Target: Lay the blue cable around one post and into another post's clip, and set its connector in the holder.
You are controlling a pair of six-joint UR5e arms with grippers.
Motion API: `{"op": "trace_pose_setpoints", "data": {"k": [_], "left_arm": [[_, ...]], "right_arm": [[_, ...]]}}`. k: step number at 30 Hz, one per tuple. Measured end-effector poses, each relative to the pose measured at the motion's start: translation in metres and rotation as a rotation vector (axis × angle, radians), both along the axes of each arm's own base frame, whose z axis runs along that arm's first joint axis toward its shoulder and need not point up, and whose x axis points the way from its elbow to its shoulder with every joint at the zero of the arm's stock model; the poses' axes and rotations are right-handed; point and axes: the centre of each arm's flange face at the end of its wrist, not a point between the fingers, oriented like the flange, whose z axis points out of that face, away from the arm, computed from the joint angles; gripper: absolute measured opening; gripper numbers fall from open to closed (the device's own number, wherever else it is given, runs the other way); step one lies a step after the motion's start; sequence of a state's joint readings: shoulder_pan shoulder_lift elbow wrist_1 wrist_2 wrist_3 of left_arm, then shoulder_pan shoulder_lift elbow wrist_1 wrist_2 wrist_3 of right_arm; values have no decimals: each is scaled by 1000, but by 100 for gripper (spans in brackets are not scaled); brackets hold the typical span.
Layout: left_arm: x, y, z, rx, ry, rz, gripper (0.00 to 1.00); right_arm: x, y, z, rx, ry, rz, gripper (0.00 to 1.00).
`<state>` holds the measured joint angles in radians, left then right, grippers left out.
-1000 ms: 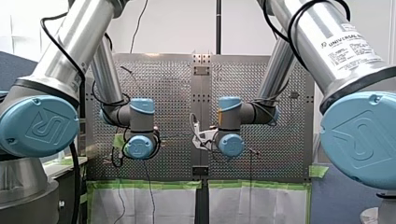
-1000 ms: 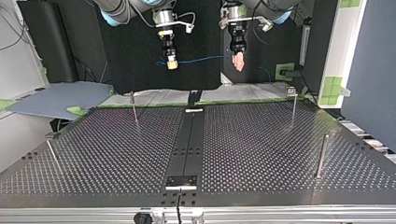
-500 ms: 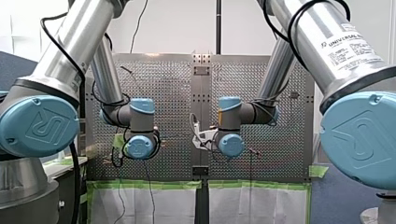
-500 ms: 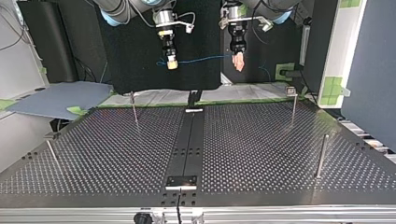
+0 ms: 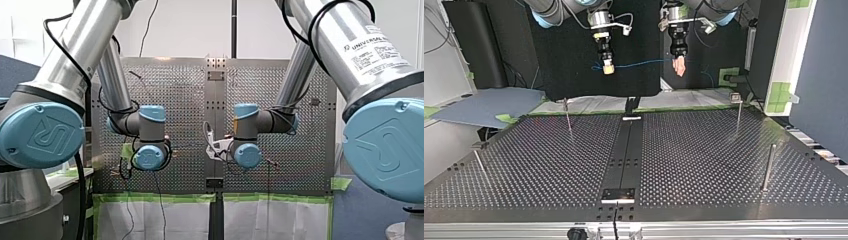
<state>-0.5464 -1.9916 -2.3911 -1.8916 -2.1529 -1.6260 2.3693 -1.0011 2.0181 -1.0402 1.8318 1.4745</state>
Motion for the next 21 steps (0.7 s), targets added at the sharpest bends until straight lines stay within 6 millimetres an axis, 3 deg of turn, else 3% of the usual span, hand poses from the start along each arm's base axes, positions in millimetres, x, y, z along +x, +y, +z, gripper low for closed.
{"op": "trace_pose_setpoints", "data": {"k": [21], "left_arm": [[1, 2, -3, 12, 12, 2, 100]], "right_arm": [[-1, -2, 0, 0, 0, -3, 0]]}}
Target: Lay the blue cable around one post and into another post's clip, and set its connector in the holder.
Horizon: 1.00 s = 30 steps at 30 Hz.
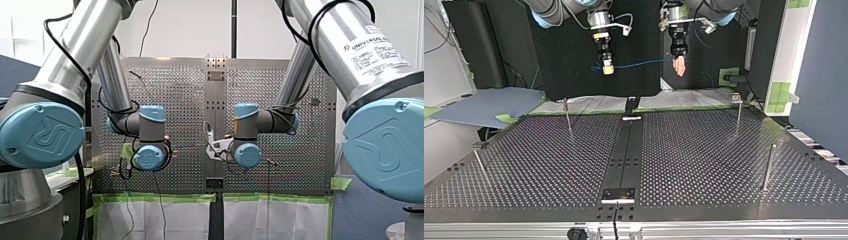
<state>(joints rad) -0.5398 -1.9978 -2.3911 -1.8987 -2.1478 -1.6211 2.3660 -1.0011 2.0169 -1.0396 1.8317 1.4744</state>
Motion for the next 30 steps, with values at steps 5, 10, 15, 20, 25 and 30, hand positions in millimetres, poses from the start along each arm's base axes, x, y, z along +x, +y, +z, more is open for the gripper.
{"op": "trace_pose_setpoints", "data": {"k": [5, 10, 15, 20, 25, 30], "left_arm": [[0, 5, -5, 24, 34, 6, 100], [-1, 6, -6, 29, 43, 7, 100], [-1, 6, -6, 30, 44, 7, 100], [-1, 6, -6, 30, 44, 7, 100], [-1, 6, -6, 30, 44, 7, 100], [-1, 6, -6, 30, 44, 7, 100]], "right_arm": [[-1, -1, 0, 0, 0, -2, 0], [-1, -1, 0, 0, 0, -3, 0], [-1, -1, 0, 0, 0, -3, 0], [-1, -1, 0, 0, 0, -3, 0], [1, 0, -2, 7, -1, -3, 0], [16, 9, -13, 47, -4, 21, 0]]}}
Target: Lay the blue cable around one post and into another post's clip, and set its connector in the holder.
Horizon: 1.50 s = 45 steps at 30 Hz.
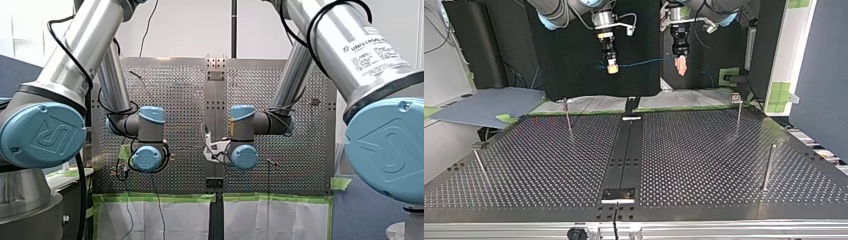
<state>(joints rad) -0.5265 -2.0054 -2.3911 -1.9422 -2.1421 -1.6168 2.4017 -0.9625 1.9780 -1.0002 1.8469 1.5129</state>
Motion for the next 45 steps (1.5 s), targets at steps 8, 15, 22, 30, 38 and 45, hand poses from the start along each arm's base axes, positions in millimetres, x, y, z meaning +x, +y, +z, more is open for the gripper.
{"op": "trace_pose_setpoints", "data": {"k": [8, 15, 22, 30, 38, 45], "left_arm": [[0, 0, 0, 0, 0, 0, 100], [0, 0, 0, 0, 0, 0, 100], [-3, 8, 0, -3, 20, 1, 100], [-15, 30, 6, 20, 76, -8, 100], [-26, 37, 18, -17, 98, -18, 100], [-1, 26, 54, -117, 36, -12, 100]], "right_arm": [[30, 24, -6, 67, -24, 65, 0], [34, 41, -10, 133, -21, 87, 0], [25, 41, -13, 171, 21, 67, 2], [15, 26, 20, 170, -15, -13, 5], [15, 19, 61, 140, -24, -18, 7], [22, 9, 111, 104, -64, -16, 7]]}}
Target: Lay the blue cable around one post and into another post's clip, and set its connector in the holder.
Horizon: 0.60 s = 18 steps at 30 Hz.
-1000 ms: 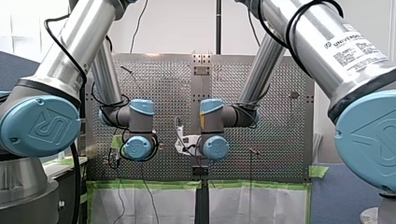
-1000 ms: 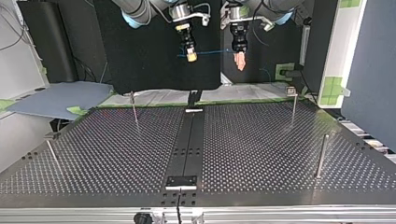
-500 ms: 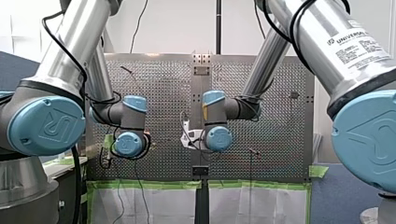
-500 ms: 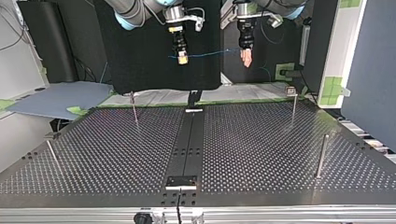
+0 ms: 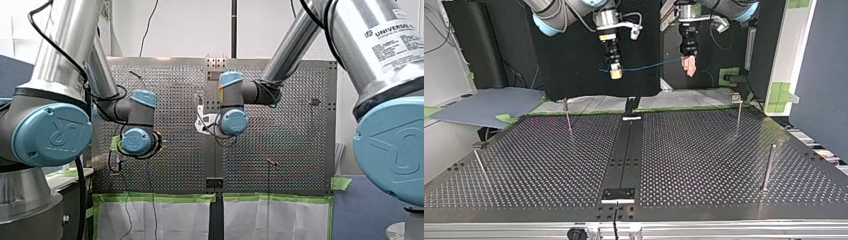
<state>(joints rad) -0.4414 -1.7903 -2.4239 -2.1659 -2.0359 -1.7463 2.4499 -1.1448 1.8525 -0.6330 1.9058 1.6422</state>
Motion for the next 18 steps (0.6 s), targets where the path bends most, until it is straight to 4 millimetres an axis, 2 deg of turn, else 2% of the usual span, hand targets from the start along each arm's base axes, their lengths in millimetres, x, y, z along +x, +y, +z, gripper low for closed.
{"op": "trace_pose_setpoints", "data": {"k": [9, 18], "left_arm": [[26, -9, 47, -114, -76, 22, 100], [47, -10, 97, -221, -150, 62, 100]], "right_arm": [[3, -11, 65, -47, -39, -4, 7], [-8, -12, 108, -65, -42, 9, 10]]}}
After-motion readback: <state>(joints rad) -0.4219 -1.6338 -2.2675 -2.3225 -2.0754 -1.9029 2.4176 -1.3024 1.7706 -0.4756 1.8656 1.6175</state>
